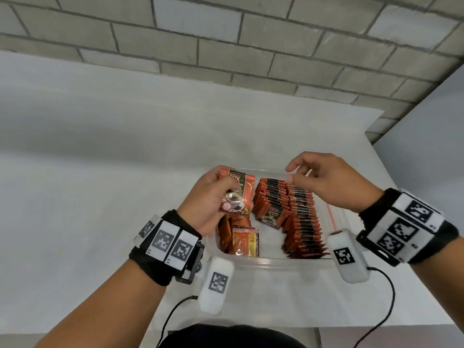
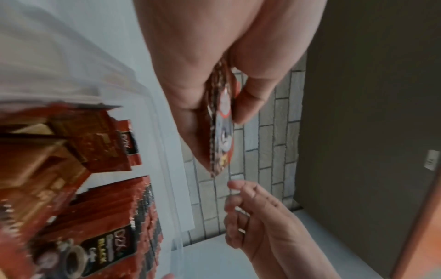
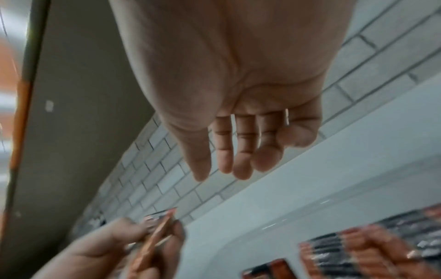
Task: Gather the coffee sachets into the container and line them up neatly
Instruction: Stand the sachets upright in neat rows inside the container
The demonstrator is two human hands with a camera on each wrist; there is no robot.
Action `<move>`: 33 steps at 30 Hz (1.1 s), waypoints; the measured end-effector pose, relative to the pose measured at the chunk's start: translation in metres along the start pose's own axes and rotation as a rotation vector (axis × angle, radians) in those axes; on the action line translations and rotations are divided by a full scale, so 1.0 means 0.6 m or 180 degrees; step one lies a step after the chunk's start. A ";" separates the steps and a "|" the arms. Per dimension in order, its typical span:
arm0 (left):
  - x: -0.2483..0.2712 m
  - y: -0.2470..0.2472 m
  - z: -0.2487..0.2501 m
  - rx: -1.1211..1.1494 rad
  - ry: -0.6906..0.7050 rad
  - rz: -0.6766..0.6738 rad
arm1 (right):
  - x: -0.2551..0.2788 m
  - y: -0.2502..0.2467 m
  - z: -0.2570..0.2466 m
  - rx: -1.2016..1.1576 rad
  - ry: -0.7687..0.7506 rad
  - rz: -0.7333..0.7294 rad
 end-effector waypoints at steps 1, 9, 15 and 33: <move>0.003 0.014 0.003 -0.0203 0.0043 -0.0118 | 0.011 0.005 -0.011 -0.0323 -0.0004 -0.0094; 0.002 0.088 0.008 -0.0644 0.0083 -0.0365 | 0.036 0.004 -0.020 -0.1523 0.0056 0.0151; -0.005 0.087 0.001 -0.0821 0.0007 -0.0302 | 0.034 -0.021 0.007 -0.1522 0.0142 0.0454; 0.011 -0.136 0.005 -0.1651 -0.0392 0.0947 | -0.009 0.090 0.077 0.1235 0.0208 -0.0929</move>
Point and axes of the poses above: each hand's wrist, its own x-axis away from the middle knuckle, its own y-axis out of the palm, z = x × y, the point moved 7 cm from there along -x, towards the middle knuckle, and after that the axes turned 7 degrees about z, right-handed, at the moved point
